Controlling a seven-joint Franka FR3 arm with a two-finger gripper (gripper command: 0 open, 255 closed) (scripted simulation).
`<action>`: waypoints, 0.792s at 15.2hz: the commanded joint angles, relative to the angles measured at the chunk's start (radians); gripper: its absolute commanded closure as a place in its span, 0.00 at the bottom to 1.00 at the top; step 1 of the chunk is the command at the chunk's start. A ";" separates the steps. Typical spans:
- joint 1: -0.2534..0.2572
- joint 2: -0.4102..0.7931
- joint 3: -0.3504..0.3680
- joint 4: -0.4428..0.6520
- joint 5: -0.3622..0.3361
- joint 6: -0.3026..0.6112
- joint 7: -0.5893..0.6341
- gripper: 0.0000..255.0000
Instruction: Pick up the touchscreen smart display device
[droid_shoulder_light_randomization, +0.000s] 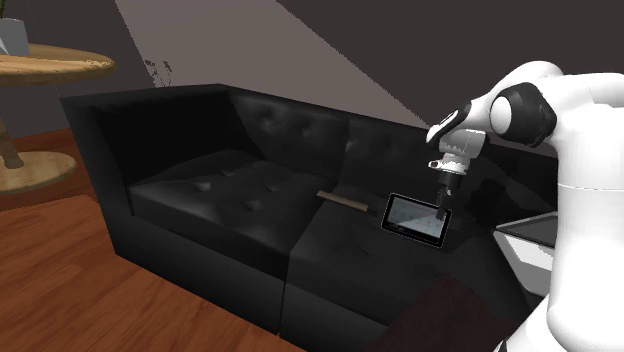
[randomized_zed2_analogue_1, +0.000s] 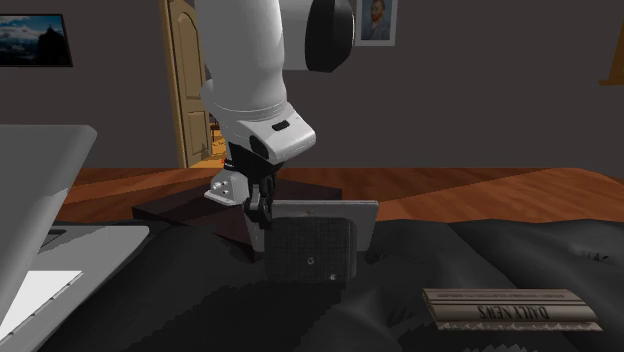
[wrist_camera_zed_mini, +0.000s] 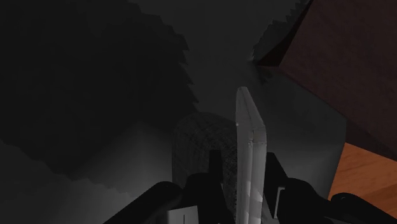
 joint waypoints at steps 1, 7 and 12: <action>0.000 0.001 0.000 -0.001 0.000 0.000 0.000 1.00; 0.006 -0.022 -0.010 0.011 -0.017 -0.028 0.012 1.00; 0.019 -0.064 -0.027 0.032 -0.047 -0.077 0.034 1.00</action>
